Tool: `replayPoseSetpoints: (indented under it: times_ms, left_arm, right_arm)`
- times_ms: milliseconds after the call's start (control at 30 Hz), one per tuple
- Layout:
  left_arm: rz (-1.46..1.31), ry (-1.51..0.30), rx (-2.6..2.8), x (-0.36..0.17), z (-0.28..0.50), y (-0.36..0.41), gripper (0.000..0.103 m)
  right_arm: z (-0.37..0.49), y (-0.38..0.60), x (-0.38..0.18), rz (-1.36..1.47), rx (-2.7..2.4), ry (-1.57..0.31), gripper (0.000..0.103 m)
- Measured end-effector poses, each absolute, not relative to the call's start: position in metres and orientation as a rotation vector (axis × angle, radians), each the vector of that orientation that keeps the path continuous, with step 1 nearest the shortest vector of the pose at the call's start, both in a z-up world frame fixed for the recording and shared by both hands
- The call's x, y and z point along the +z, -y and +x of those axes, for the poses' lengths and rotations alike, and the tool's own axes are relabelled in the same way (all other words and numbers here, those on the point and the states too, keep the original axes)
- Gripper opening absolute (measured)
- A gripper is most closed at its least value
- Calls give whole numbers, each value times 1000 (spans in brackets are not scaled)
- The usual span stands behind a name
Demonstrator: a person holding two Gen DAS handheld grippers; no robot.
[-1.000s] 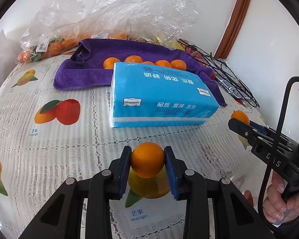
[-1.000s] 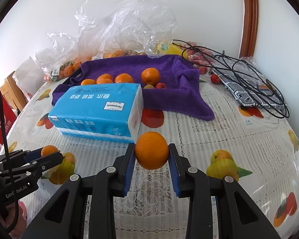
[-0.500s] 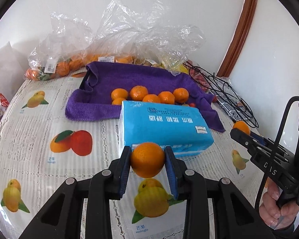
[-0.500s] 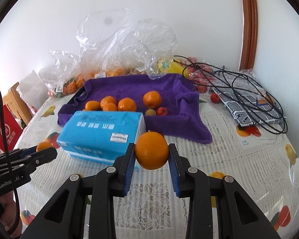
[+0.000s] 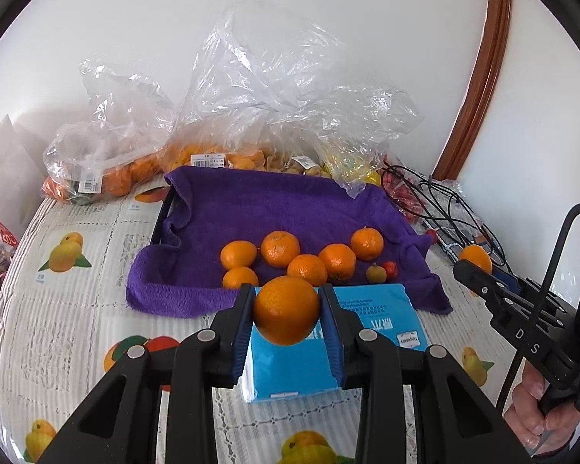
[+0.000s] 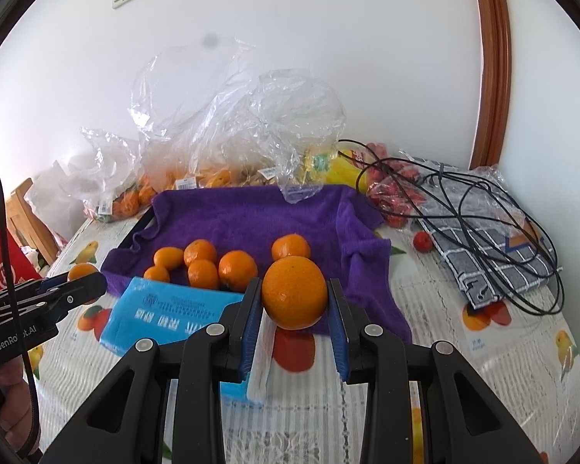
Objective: Organize fruits
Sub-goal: 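Carry both oranges past the tissue pack over the purple towel, then lower the oranges onto the towel and open both grippers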
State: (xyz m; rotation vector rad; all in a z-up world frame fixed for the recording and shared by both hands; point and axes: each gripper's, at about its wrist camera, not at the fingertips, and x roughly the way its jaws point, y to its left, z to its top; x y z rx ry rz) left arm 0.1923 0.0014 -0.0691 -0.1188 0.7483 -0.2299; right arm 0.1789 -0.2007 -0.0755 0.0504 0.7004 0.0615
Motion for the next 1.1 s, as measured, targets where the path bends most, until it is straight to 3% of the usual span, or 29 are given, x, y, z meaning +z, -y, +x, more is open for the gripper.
replayPoseSetpoints:
  times_ms: [533, 1100]
  left_arm:
    - [-153, -761, -188, -85, 250, -26, 32]
    - [-198, -814, -180, -113, 263, -34, 32]
  right_arm:
    - [251, 173, -93, 34, 114, -702, 33]
    - [262, 180, -127, 65, 133, -752, 33]
